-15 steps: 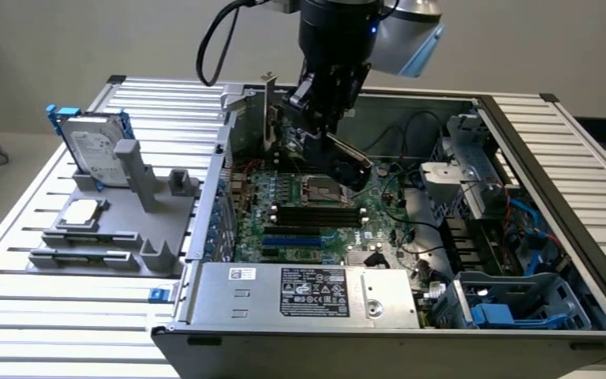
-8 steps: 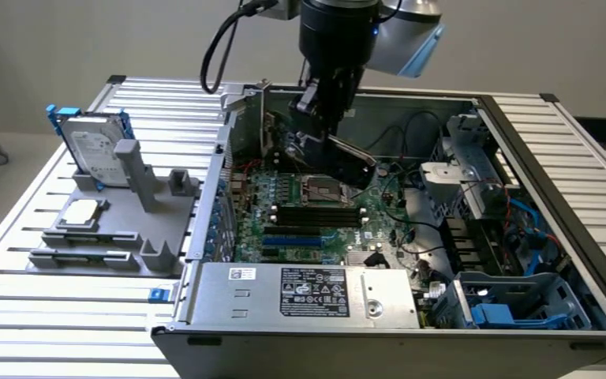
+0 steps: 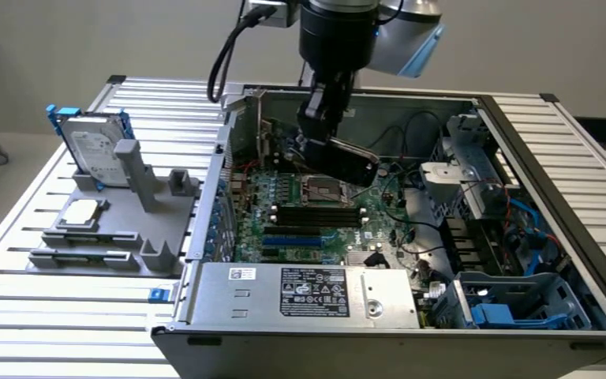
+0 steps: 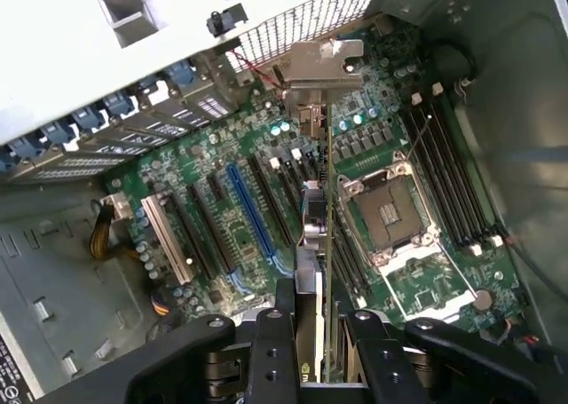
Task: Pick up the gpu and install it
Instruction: 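Insert the gpu into the slot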
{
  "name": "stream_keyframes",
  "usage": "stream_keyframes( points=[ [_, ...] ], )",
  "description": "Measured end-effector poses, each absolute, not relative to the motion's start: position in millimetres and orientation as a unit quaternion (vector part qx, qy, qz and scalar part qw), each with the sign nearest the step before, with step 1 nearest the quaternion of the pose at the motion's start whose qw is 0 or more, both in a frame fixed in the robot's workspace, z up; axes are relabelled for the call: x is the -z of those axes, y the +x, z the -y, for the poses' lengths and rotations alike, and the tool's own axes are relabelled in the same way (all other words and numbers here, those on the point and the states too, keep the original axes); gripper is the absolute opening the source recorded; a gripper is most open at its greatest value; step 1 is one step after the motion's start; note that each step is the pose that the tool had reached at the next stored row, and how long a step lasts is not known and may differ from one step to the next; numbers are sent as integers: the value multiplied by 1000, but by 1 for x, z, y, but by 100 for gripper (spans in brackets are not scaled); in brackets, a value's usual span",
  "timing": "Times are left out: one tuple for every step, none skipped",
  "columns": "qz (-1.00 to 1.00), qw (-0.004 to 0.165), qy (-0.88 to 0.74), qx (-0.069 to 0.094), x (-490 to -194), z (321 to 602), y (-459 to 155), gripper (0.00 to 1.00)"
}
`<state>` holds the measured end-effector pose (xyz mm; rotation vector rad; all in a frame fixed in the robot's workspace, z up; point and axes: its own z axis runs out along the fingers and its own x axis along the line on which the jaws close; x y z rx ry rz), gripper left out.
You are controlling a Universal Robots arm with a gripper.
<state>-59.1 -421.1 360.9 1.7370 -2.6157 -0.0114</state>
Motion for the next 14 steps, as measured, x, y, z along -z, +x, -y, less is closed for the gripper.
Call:
stream_keyframes(
  points=[
    [828, 1, 561, 4, -360, 421, -59, 26],
    [823, 1, 568, 4, -360, 421, -59, 26],
    [818, 1, 575, 4, -359, 421, -59, 26],
    [813, 1, 583, 4, -359, 421, -59, 26],
    [807, 1, 590, 4, -358, 421, -59, 26],
    [802, 1, 598, 4, -358, 421, -59, 26],
    [796, 1, 605, 3, -357, 421, -59, 26],
    [791, 1, 612, 4, -356, 421, -59, 26],
    [785, 1, 619, 3, -356, 421, -59, 26],
    [780, 1, 626, 3, -355, 421, -59, 26],
    [774, 1, 633, 3, -355, 421, -59, 26],
    [768, 1, 640, 3, -354, 421, -59, 26],
    [762, 1, 647, 3, -354, 421, -59, 26],
    [756, 1, 655, 3, -353, 421, -59, 26]
  ],
)
